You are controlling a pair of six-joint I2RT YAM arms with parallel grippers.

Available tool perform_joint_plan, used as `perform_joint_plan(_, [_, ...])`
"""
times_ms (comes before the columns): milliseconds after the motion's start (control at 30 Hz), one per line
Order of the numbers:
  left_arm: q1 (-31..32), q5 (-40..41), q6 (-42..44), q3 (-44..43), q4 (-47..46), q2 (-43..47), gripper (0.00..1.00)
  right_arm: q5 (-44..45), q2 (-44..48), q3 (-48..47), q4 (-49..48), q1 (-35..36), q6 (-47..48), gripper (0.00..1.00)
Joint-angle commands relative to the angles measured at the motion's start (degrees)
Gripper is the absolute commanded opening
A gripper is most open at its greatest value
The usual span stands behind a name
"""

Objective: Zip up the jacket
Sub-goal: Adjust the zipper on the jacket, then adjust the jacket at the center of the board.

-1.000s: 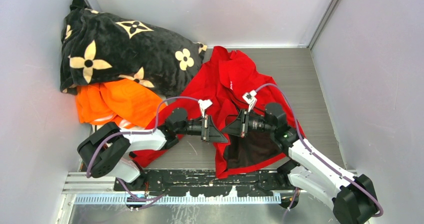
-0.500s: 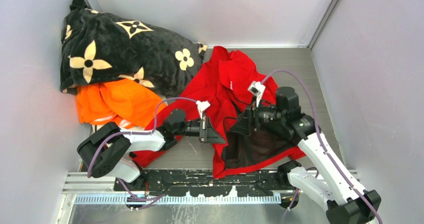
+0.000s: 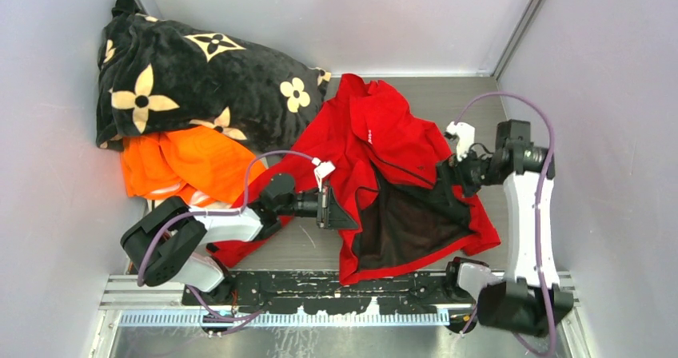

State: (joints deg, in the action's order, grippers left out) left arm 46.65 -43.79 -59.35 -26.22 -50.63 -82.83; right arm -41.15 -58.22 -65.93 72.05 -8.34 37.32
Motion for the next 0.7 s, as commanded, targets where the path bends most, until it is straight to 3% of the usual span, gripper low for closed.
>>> perform_joint_plan(0, [-0.7,-2.0,5.4,-3.0,-0.3,2.2,0.00,3.4,-10.3,-7.1,18.9,-12.3,20.1,0.91])
perform_joint_plan(100, [-1.1,-3.0,6.4,-3.3,-0.2,1.7,0.00,6.7,-14.8,-8.1,19.7,-18.6,28.1,0.91])
perform_joint_plan(233, [-1.8,-4.3,6.3,-3.5,-2.0,0.0,0.00,11.8,-17.1,-5.4,12.4,-19.1,32.5,0.97])
perform_joint_plan(467, [-2.8,-5.9,3.9,-4.1,-6.1,-3.0,0.00,11.6,-26.3,-5.8,6.4,-19.1,43.5,1.00])
perform_joint_plan(667, [-3.1,-6.0,3.8,-4.4,-5.8,-3.8,0.00,12.2,-35.2,-8.2,0.3,-16.1,40.6,1.00])
